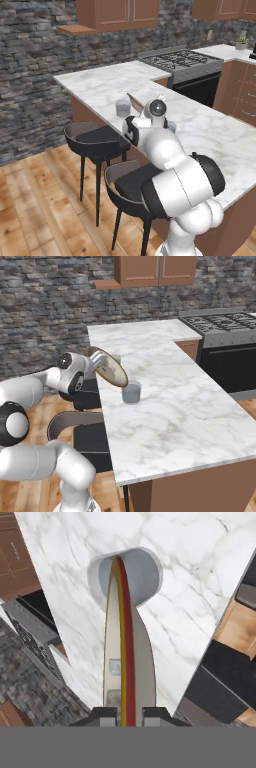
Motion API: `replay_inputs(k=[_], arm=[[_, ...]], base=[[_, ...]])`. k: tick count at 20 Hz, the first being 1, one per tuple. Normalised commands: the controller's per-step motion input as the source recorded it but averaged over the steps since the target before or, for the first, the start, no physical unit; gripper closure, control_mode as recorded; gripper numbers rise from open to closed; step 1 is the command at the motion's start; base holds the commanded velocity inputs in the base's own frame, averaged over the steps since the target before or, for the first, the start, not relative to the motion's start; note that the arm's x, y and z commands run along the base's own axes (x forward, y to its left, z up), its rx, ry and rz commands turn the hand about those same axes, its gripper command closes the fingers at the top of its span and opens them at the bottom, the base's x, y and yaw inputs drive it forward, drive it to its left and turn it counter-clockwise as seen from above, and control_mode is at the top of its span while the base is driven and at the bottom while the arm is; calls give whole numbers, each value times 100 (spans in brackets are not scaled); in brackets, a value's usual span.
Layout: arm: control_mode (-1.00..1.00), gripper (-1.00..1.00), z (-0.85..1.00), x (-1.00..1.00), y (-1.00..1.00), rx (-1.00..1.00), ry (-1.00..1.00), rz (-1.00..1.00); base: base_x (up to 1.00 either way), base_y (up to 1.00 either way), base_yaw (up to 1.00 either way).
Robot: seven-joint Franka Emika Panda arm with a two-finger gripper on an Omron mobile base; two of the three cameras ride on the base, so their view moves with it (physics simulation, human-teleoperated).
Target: There are four ice cubes in the ice bowl. Place two ice cubes in each glass of water.
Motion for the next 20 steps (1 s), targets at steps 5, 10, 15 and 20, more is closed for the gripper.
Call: replay_inputs(k=[5,10,15,20], arm=[[-100,100,30,4,29,21,0,-11],[-100,100,27,2,25,17,0,-11],[-100,100,25,3,21,14,0,-10],[-100,100,28,1,20,12,0,-11]], base=[[0,0,0],[0,0,0],[0,0,0],[0,0,0]])
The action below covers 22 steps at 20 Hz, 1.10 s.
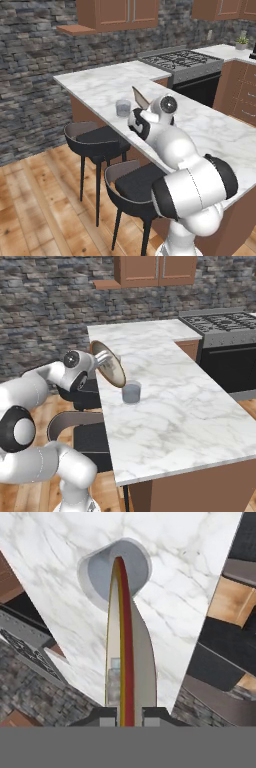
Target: There are four ice cubes in the ice bowl. Place two ice cubes in each glass of water.
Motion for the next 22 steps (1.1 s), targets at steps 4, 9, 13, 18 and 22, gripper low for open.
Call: replay_inputs(k=[4,9,13,18,22], arm=[[-100,100,25,1,24,9,0,-13],[-100,100,25,2,24,11,0,-15],[-100,100,29,3,25,13,0,-14],[-100,100,31,5,29,15,0,-13],[-100,100,31,7,32,16,0,-11]], base=[[0,0,0],[0,0,0],[0,0,0],[0,0,0],[0,0,0]])
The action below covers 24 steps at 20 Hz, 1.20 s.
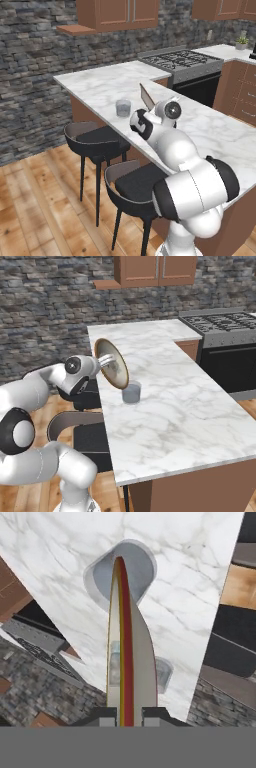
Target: There are four ice cubes in the ice bowl. Place two ice cubes in each glass of water.
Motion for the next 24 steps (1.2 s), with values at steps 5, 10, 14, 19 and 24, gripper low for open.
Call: replay_inputs(k=[5,10,14,19,24], arm=[[-100,100,31,9,30,17,2,-9],[-100,100,33,10,28,16,3,-8],[-100,100,35,13,26,16,4,-6],[-100,100,28,14,23,15,4,-5],[-100,100,25,17,21,11,1,-4]], base=[[0,0,0],[0,0,0],[0,0,0],[0,0,0],[0,0,0]])
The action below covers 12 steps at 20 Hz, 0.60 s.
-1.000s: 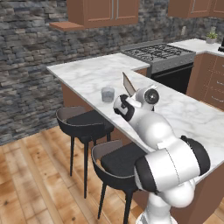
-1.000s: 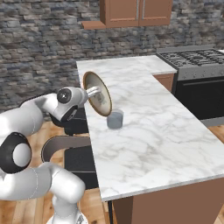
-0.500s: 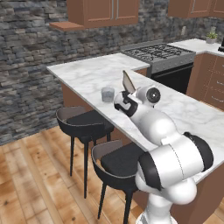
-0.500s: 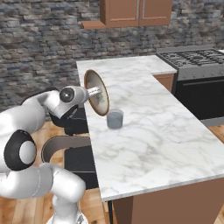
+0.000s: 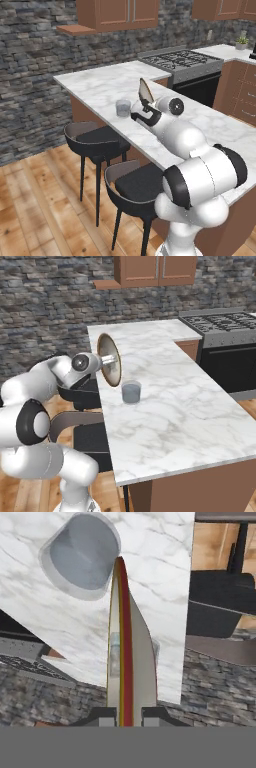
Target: There are four ice cubes in the ice bowl. Place two ice cubes in each glass of water.
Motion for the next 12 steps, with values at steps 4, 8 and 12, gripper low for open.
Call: replay_inputs(k=[4,8,12], arm=[[-100,100,31,14,13,2,0,-3],[-100,100,30,2,10,0,0,-5],[-100,100,21,1,2,0,0,-7]], base=[[0,0,0],[0,0,0],[0,0,0]])
